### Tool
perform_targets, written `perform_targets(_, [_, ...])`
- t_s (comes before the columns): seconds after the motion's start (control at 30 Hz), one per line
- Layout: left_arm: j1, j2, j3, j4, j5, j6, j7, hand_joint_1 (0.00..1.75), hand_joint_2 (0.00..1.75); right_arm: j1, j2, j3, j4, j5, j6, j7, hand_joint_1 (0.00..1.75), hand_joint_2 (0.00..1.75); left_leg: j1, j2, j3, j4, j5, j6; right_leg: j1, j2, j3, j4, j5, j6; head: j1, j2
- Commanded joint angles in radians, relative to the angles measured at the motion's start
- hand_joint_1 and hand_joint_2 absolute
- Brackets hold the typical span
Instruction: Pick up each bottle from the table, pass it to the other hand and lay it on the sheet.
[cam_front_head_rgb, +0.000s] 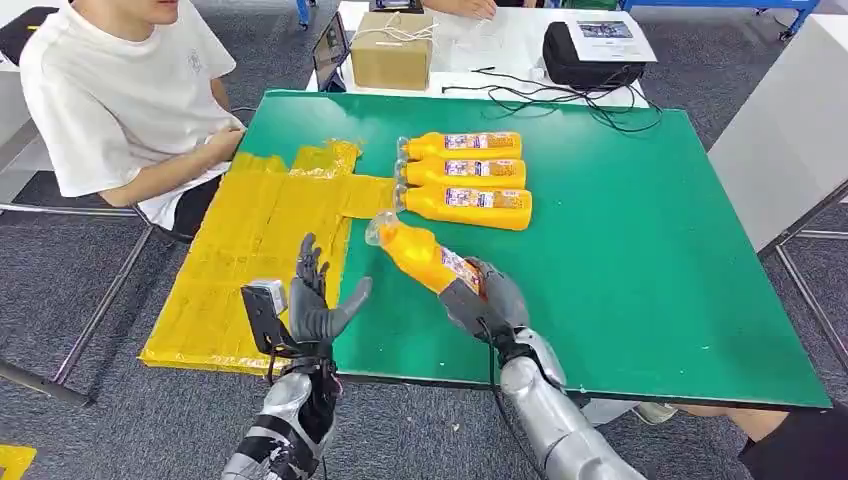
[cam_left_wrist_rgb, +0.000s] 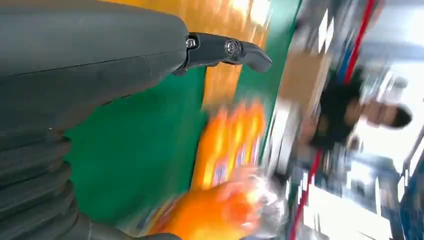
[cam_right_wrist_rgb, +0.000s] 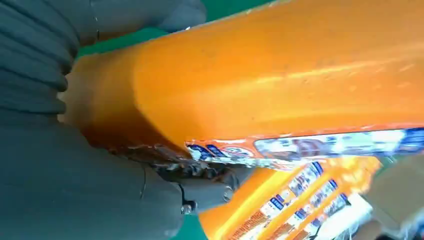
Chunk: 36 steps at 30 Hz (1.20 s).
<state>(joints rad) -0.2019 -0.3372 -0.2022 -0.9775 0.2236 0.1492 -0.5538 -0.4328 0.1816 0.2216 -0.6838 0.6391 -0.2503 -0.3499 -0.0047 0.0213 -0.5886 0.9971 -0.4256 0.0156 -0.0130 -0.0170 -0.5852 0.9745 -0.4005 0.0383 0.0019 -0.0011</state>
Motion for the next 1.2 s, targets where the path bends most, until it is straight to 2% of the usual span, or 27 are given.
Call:
perform_targets(0.03, [0.272, 0.064, -0.089, -0.331, -0.053, -0.171, 0.032, 0.0, 1.75, 0.212, -0.013, -0.07, -0.462, -0.232, -0.078, -0.096, 1.75, 1.75, 0.0, 0.0, 0.001, -0.001, -0.003, -0.001, 0.0, 0.002, 0.001, -0.001, -0.003, -0.001, 0.0, 0.0])
perform_targets(0.1, [0.31, 0.075, -0.097, -0.386, -0.057, -0.168, 0.023, 0.0, 1.75, 0.24, -0.017, -0.078, -0.503, -0.251, -0.082, -0.1, 1.75, 1.75, 0.0, -0.002, -0.003, 0.0, -0.003, -0.001, -0.001, 0.001, -0.003, 0.0, -0.003, 0.0, 0.0, 0.0])
perform_targets(0.27, [0.328, 0.098, -0.132, -0.431, -0.072, -0.194, 0.024, 0.0, 1.75, 0.225, -0.004, -0.076, -0.472, -0.273, -0.067, -0.138, 1.75, 1.75, 0.0, -0.002, -0.01, 0.0, -0.003, -0.001, 0.0, 0.001, -0.009, 0.0, -0.002, 0.0, 0.0, 0.0])
perform_targets(0.4, [0.296, 0.135, -0.231, -0.391, -0.143, -0.274, -0.005, 0.0, 1.75, 0.192, 0.029, 0.012, -0.459, -0.254, -0.032, -0.16, 1.75, 1.75, 0.0, -0.002, -0.012, 0.0, -0.002, 0.0, -0.001, 0.0, -0.011, 0.0, -0.001, 0.0, 0.0, 0.0])
perform_targets(0.47, [0.291, 0.133, -0.237, -0.38, -0.16, -0.272, -0.015, 0.0, 1.75, 0.18, 0.04, 0.032, -0.443, -0.245, -0.031, -0.152, 1.75, 1.75, 0.0, -0.001, -0.012, 0.0, -0.002, 0.0, -0.001, 0.002, -0.011, 0.0, -0.001, -0.001, 0.0, 0.0])
perform_targets(0.53, [0.271, 0.138, -0.256, -0.354, -0.234, -0.245, -0.026, 0.0, 1.75, 0.151, 0.042, 0.105, -0.4, -0.186, -0.029, -0.147, 1.75, 1.75, 0.0, -0.001, -0.011, 0.0, -0.002, 0.0, 0.0, 0.002, -0.01, -0.001, -0.001, -0.001, 0.0, 0.0])
perform_targets(0.6, [0.253, 0.118, -0.233, -0.312, -0.268, -0.19, 0.019, 0.0, 1.75, 0.153, 0.064, 0.182, -0.387, -0.121, -0.039, -0.155, 1.75, 1.75, 0.001, -0.001, -0.01, 0.0, -0.002, 0.0, 0.0, 0.002, -0.009, -0.001, -0.001, -0.001, 0.0, 0.0])
perform_targets(0.77, [0.208, 0.092, -0.176, -0.243, -0.226, -0.201, 0.057, 0.0, 1.75, 0.188, 0.088, 0.365, -0.422, -0.021, -0.067, -0.156, 1.75, 1.75, 0.001, 0.0, -0.009, -0.001, -0.002, -0.001, 0.0, 0.003, -0.008, -0.001, -0.002, -0.001, 0.0, 0.0])
perform_targets(1.07, [0.207, 0.087, -0.174, -0.255, -0.218, -0.213, 0.068, 0.0, 1.75, 0.189, 0.082, 0.412, -0.429, -0.021, -0.074, -0.148, 1.75, 1.75, 0.0, -0.004, -0.012, -0.001, -0.001, 0.0, 0.0, -0.001, -0.01, -0.001, -0.001, 0.0, 0.001, 0.0])
perform_targets(1.2, [0.184, 0.071, -0.163, -0.257, -0.231, -0.182, 0.08, 0.0, 1.75, 0.191, 0.087, 0.503, -0.446, 0.015, -0.087, -0.171, 1.75, 1.75, 0.001, -0.003, -0.01, 0.0, -0.002, -0.001, 0.0, 0.0, -0.008, -0.001, -0.002, -0.001, 0.001, 0.0])
